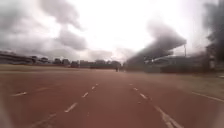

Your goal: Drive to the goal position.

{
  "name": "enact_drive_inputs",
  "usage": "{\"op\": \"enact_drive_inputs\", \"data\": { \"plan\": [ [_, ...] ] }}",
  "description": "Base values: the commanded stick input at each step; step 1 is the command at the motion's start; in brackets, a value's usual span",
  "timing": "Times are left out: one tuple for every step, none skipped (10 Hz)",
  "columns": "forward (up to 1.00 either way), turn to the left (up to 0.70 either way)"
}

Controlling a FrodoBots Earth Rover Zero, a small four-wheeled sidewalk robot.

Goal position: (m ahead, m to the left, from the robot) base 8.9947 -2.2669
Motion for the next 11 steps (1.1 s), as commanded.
{"op": "enact_drive_inputs", "data": {
  "plan": [
    [0.85, 0.00],
    [0.85, 0.00],
    [0.85, 0.00],
    [0.85, 0.00],
    [0.85, -0.15],
    [0.85, -0.33],
    [0.85, -0.34],
    [0.85, -0.34],
    [0.85, -0.34],
    [0.85, -0.26],
    [0.85, -0.11]
  ]
}}
